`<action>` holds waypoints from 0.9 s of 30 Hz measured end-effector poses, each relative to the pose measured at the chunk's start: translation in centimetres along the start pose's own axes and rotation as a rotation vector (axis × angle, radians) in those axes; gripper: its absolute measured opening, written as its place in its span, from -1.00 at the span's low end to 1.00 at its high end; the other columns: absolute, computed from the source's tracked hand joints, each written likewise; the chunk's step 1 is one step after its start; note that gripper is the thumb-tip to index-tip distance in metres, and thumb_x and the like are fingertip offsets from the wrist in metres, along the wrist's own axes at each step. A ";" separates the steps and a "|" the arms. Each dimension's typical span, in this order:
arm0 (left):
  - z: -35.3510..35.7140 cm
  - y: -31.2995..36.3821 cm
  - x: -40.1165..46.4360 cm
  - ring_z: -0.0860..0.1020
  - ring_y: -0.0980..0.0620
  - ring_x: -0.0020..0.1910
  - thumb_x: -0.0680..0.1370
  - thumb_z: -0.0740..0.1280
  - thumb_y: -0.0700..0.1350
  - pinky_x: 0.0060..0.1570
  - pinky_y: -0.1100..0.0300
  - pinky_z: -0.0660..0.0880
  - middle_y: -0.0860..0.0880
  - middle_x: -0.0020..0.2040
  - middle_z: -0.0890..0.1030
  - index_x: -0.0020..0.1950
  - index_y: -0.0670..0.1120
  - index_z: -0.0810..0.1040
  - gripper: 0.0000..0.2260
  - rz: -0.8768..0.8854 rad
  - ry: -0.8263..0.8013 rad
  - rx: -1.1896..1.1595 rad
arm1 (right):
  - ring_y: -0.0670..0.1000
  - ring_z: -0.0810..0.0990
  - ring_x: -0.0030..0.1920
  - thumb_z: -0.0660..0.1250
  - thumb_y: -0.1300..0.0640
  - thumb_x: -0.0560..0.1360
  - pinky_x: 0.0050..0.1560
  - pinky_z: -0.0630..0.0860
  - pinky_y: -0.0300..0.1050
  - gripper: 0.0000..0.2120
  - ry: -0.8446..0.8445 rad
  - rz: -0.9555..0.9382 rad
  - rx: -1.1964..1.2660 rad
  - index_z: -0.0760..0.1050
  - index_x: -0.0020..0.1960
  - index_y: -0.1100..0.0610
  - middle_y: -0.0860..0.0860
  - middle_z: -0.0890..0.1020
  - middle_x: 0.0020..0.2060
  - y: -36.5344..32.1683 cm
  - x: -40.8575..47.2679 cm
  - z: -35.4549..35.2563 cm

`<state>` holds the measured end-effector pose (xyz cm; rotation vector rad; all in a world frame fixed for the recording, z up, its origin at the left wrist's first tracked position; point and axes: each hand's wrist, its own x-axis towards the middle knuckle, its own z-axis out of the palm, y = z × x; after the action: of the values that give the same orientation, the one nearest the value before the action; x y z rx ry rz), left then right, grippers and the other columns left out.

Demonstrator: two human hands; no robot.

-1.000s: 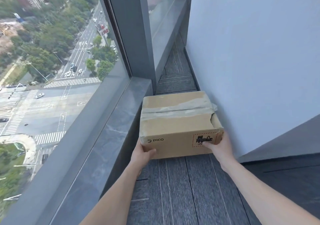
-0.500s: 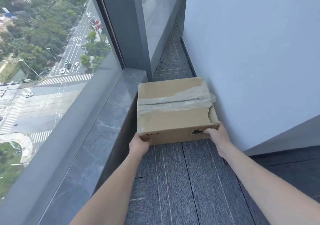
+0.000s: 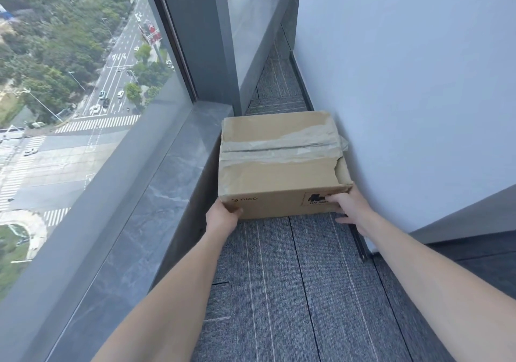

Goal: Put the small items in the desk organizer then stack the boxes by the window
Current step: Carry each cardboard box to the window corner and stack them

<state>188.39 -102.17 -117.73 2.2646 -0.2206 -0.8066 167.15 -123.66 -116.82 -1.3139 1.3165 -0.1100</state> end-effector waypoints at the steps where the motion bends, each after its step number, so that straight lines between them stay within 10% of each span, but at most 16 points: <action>1: 0.0 0.1 -0.1 0.48 0.01 -0.01 0.55 0.43 -0.13 -0.04 0.17 0.43 -0.07 0.24 0.57 0.35 -0.05 0.48 -0.62 0.009 -0.002 0.004 | 0.15 0.55 0.22 0.45 0.07 0.36 0.05 0.61 0.17 -0.52 -0.004 0.001 0.005 0.37 0.22 -0.08 -0.01 0.56 0.23 -0.1 -0.1 0.0; 9: -0.1 0.7 0.1 0.54 -0.04 0.01 0.54 0.41 -0.14 0.01 0.05 0.59 -0.05 0.23 0.55 0.41 -0.03 0.38 -0.54 -0.048 -0.052 -0.044 | 0.18 0.52 0.21 0.44 0.12 0.46 0.05 0.61 0.16 -0.49 0.004 0.016 -0.009 0.31 0.32 -0.04 0.04 0.51 0.27 -0.4 0.7 -0.1; 15: -1.4 1.4 -2.3 0.55 -0.02 -0.18 0.54 0.39 -0.14 -0.36 0.13 0.58 -0.09 0.11 0.50 0.35 -0.14 0.37 -0.58 -0.089 -0.092 0.157 | 0.17 0.52 0.21 0.39 0.12 0.50 0.07 0.63 0.15 -0.50 0.067 0.027 -0.145 0.32 0.39 0.08 0.09 0.49 0.28 0.2 -1.3 -0.7; 18: -2.8 2.5 -4.8 0.56 -0.02 -0.17 0.52 0.33 -0.14 -0.22 0.12 0.57 -0.08 0.03 0.53 0.32 -0.14 0.41 -0.63 -0.036 -0.138 0.353 | 0.13 0.56 0.06 0.34 0.12 0.52 0.08 0.62 0.12 -0.59 0.012 0.052 -0.368 0.37 0.34 0.11 0.09 0.56 0.05 -0.6 -4.3 -1.2; 27: -10.0 12.0 -17.2 0.48 -0.18 0.17 0.58 0.27 -0.10 0.08 -0.04 0.53 -0.18 0.27 0.40 0.31 -0.14 0.40 -0.68 0.130 -0.330 0.815 | 0.07 0.45 0.38 0.20 0.05 0.60 0.27 0.38 -0.11 -0.45 -0.232 0.000 -0.874 0.22 0.55 0.15 0.06 0.38 0.49 -10.8 -20.6 -4.3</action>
<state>181.70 -98.83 -95.76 2.7860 -0.9923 -1.1633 163.06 -115.77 -94.87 -1.9746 1.1929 0.6709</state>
